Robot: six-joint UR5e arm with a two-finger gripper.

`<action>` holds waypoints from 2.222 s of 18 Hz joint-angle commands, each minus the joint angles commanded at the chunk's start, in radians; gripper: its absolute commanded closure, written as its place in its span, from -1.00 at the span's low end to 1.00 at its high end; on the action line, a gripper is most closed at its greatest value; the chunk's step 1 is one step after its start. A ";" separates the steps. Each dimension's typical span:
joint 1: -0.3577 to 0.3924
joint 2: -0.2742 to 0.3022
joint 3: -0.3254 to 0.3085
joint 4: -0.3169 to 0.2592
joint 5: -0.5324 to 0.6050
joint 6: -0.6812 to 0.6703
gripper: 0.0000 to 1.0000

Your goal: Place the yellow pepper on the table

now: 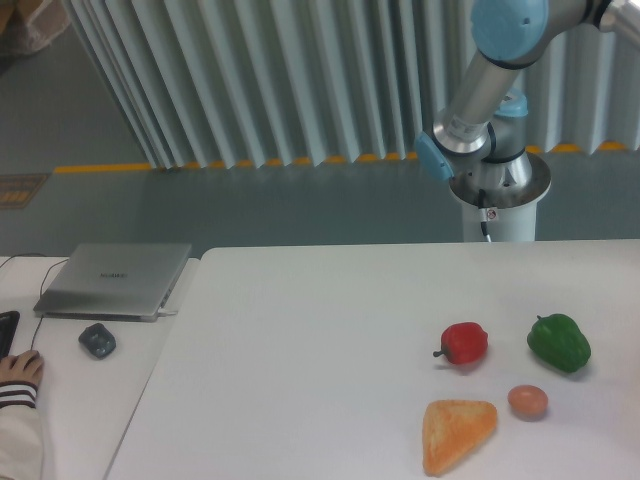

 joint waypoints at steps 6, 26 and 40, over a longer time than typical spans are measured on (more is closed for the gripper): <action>0.021 -0.025 0.015 0.000 0.012 -0.002 -1.00; 0.044 -0.064 0.032 0.009 0.014 -0.008 -1.00; 0.044 -0.080 0.046 0.009 0.014 -0.012 -1.00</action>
